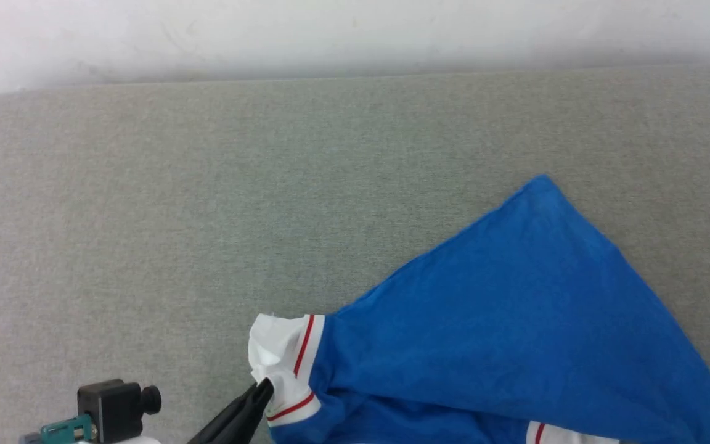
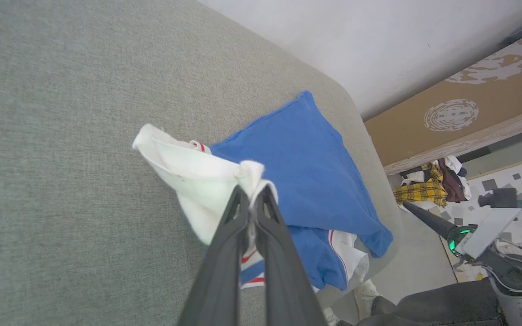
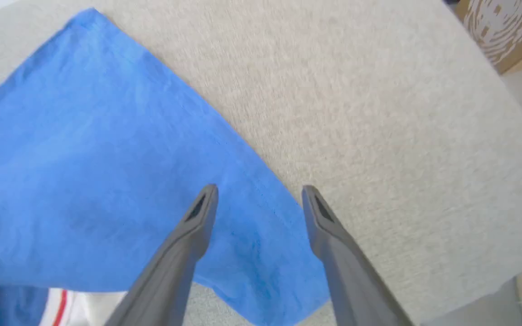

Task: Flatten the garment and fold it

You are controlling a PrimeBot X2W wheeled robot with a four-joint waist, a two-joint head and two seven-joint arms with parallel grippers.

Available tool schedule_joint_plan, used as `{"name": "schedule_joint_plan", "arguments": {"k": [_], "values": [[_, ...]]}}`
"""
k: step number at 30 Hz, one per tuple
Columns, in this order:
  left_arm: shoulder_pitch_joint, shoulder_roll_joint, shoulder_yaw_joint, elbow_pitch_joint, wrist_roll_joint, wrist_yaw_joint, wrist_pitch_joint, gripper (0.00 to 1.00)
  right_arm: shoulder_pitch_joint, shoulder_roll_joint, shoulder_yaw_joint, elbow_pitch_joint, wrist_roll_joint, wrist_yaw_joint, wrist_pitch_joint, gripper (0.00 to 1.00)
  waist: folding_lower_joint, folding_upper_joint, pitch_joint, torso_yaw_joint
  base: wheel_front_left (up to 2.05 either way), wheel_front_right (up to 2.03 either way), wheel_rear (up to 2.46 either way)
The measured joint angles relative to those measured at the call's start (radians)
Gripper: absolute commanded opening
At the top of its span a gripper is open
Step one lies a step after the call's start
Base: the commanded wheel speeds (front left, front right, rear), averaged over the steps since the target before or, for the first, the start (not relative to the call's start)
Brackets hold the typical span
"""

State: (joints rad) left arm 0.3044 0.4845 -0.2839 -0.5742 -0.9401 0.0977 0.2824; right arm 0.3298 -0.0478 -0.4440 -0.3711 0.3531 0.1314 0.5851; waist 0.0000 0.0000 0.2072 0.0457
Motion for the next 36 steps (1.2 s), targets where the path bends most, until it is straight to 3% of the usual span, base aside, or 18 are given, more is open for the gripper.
{"name": "schedule_joint_plan", "arguments": {"k": [4, 8, 14, 17, 22, 28, 30, 31, 36], "values": [[-0.008, -0.007, -0.010, -0.002, 0.000, -0.011, -0.002, 0.00, -0.097, -0.016, -0.030, -0.235, -0.030, 0.000, 0.117, 1.00, 0.0000, 0.0000, 0.020, 0.016, 0.00, 0.00, 0.00], [-0.043, -0.011, -0.020, 0.002, 0.000, -0.028, -0.002, 0.00, -0.306, -0.103, 0.051, -0.265, -0.098, 0.000, 0.171, 1.00, 0.0001, 0.0000, 0.054, 0.034, 0.00, 0.00, 0.00], [-0.106, -0.026, -0.046, 0.019, 0.002, -0.054, -0.001, 0.00, -0.621, -0.209, 0.227, -0.081, -0.160, 0.000, 0.233, 1.00, 0.0003, 0.0000, 0.122, 0.073, 0.00, 0.00, 0.00], [-0.129, -0.036, -0.056, 0.033, 0.002, -0.065, -0.001, 0.00, -0.722, -0.213, 0.281, 0.035, -0.168, 0.000, 0.289, 1.00, 0.0003, 0.0000, 0.158, 0.097, 0.00, 0.00, 0.00], [-0.159, -0.050, -0.073, 0.059, 0.002, -0.086, -0.003, 0.00, -0.775, -0.246, 0.342, 0.201, -0.178, 0.000, 0.409, 1.00, 0.0003, 0.0000, 0.211, 0.142, 0.00, 0.00, 0.00], [-0.192, -0.064, -0.087, 0.080, 0.002, -0.101, -0.010, 0.00, -0.776, -0.245, 0.332, 0.279, -0.208, 0.000, 0.449, 1.00, 0.0003, 0.0000, 0.266, 0.189, 0.00, 0.00, 0.00], [-0.196, -0.067, -0.087, 0.086, 0.002, -0.106, -0.011, 0.00, -0.773, -0.241, 0.328, 0.278, -0.205, 0.000, 0.468, 0.24, 0.0001, 0.0000, 0.278, 0.203, 0.00, 0.00, 0.00], [-0.198, -0.067, -0.087, 0.089, 0.002, -0.106, -0.011, 0.00, -0.773, -0.238, 0.320, 0.270, -0.205, 0.000, 0.477, 0.00, -0.0001, 0.0000, 0.284, 0.207, 0.00, 0.00, 0.00], [-0.208, -0.066, -0.074, 0.103, 0.007, -0.107, -0.026, 0.00, -0.772, -0.207, 0.310, 0.246, -0.214, 0.000, 0.469, 0.00, 0.0001, 0.0000, 0.283, 0.214, 0.00, 0.00, 0.00]]}}
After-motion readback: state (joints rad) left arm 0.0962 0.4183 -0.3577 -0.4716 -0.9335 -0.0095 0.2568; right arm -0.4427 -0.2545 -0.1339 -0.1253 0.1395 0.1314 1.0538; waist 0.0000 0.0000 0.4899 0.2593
